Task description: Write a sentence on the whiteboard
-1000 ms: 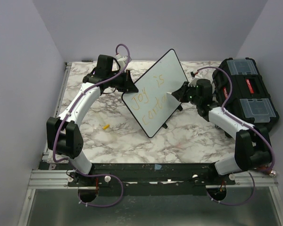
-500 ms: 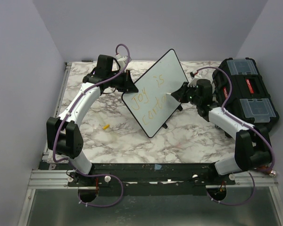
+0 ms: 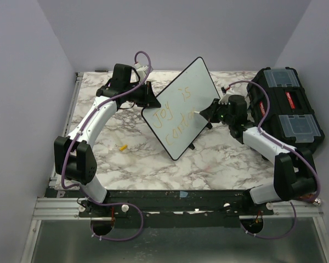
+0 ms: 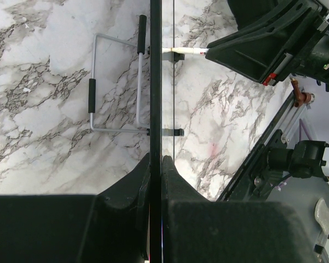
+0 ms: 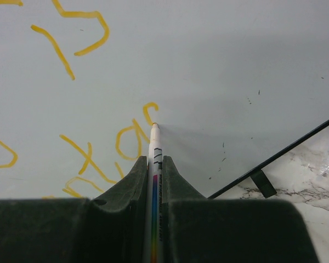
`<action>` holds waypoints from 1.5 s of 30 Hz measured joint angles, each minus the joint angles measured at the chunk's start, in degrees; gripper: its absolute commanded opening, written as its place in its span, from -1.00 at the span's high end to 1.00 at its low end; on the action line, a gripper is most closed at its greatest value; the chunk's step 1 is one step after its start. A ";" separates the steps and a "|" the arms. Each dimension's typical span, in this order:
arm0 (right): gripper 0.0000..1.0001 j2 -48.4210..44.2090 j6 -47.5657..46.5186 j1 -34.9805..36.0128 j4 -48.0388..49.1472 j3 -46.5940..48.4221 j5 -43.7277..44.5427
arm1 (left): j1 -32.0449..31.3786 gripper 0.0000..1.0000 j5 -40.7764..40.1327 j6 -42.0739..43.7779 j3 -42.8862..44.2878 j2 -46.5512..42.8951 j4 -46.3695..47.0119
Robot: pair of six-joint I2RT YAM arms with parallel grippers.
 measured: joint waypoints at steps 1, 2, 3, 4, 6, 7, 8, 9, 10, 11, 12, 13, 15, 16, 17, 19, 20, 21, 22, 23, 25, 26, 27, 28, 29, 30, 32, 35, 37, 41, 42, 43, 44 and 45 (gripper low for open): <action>0.99 -0.02 0.02 0.00 -0.13 0.00 0.37 | -0.02 1.00 0.00 0.00 0.00 0.00 0.02; 0.99 -0.02 0.02 0.00 -0.33 0.00 0.70 | -0.02 1.00 0.00 0.00 0.00 0.00 0.02; 0.99 -0.02 0.02 0.00 -0.59 0.00 1.16 | -0.02 1.00 0.00 0.00 0.00 0.00 0.04; 0.99 -0.02 0.00 0.00 -0.85 0.02 1.62 | -0.02 1.00 0.00 0.00 0.00 0.00 0.02; 0.99 0.00 0.00 0.00 -1.51 0.26 2.32 | -0.02 1.00 0.00 0.00 0.00 0.00 0.04; 0.99 0.04 -0.02 0.00 -1.79 0.46 2.56 | -0.02 1.00 0.00 0.00 0.00 0.00 0.04; 0.99 0.07 -0.02 0.00 -1.99 0.66 2.82 | -0.04 1.00 0.00 0.00 0.00 0.00 0.09; 0.99 0.15 -0.07 0.00 -2.12 0.87 3.06 | -0.07 1.00 0.02 0.00 0.00 0.02 0.11; 0.99 0.26 -0.09 0.00 -2.36 1.22 3.19 | -0.07 1.00 0.02 0.00 0.00 0.00 0.13; 0.99 0.44 -0.11 0.00 -2.54 1.64 3.34 | -0.07 1.00 0.02 0.00 0.00 0.00 0.13; 0.99 0.66 -0.22 0.00 -2.69 2.10 3.39 | -0.07 1.00 0.02 0.00 0.00 0.00 0.13; 0.99 0.85 -0.28 0.00 -2.73 2.54 3.39 | -0.07 1.00 0.02 0.00 0.00 0.00 0.13; 0.99 1.22 -0.28 0.00 -2.73 3.34 3.39 | -0.07 1.00 0.02 0.00 0.00 0.00 0.13; 0.99 1.38 -0.28 0.00 -2.71 3.67 3.39 | -0.07 1.00 0.00 0.00 0.00 0.00 0.13; 0.99 1.49 -0.28 0.00 -2.73 3.98 3.37 | -0.07 1.00 0.02 0.00 0.00 0.00 0.13; 0.99 1.66 -0.26 0.00 -2.69 4.42 3.34 | -0.07 1.00 0.00 0.00 0.00 0.00 0.13; 0.99 1.73 -0.26 0.00 -2.67 4.50 3.34 | -0.09 1.00 0.02 0.00 0.00 0.02 0.13; 0.99 1.77 -0.24 0.00 -2.67 4.52 3.32 | -0.09 1.00 0.00 0.00 0.00 0.00 0.13; 0.99 1.81 -0.22 0.00 -2.67 4.52 3.30 | -0.09 1.00 0.00 0.00 0.00 0.00 0.11; 0.99 1.86 -0.24 0.00 -2.64 4.52 3.30 | -0.09 1.00 0.00 0.00 0.00 0.00 0.13; 0.99 1.86 -0.22 0.00 -2.62 4.52 3.28 | -0.09 1.00 0.00 0.00 0.00 0.00 0.11; 0.99 1.86 -0.22 0.00 -2.62 4.52 3.28 | -0.09 1.00 0.00 0.00 0.00 0.02 0.11; 0.99 1.86 -0.22 0.00 -2.62 4.52 3.28 | -0.09 1.00 0.00 0.00 0.00 0.00 0.11; 0.99 1.86 -0.22 0.00 -2.58 4.48 3.28 | -0.09 1.00 0.00 0.00 0.00 0.00 0.11; 0.99 1.86 -0.22 0.00 -2.36 4.33 3.28 | -0.09 1.00 -0.02 0.00 0.00 0.00 0.11; 0.99 1.86 -0.22 0.00 -2.05 4.11 3.28 | -0.09 1.00 -0.02 0.00 0.00 0.00 0.11; 0.99 1.75 -0.22 0.00 -1.38 3.43 3.30 | -0.09 1.00 -0.07 -0.02 0.00 0.00 0.09; 0.99 1.36 -0.24 -0.02 -1.29 2.23 3.43 | -0.09 1.00 -0.15 -0.04 0.00 0.00 0.04; 0.99 1.20 -0.24 -0.02 -1.27 1.62 3.63 | -0.09 1.00 -0.24 -0.04 0.00 0.00 0.00; 0.99 1.05 -0.22 -0.26 -1.14 0.66 4.00 | -0.09 1.00 -0.24 -0.07 0.00 0.02 -0.04; 0.99 1.01 -0.22 -0.33 -1.14 0.37 4.20 | -0.09 1.00 -0.26 -0.07 0.00 0.00 -0.04; 0.99 0.98 -0.22 -0.35 -1.14 0.07 4.39 | -0.09 1.00 -0.26 -0.07 0.00 0.00 -0.07; 0.99 0.94 -0.22 -0.37 -1.14 -0.20 4.61 | -0.09 1.00 -0.28 -0.07 0.00 0.00 -0.07; 0.99 0.87 -0.22 -0.39 -1.16 -0.46 4.87 | -0.09 1.00 -0.28 -0.07 0.00 0.00 -0.07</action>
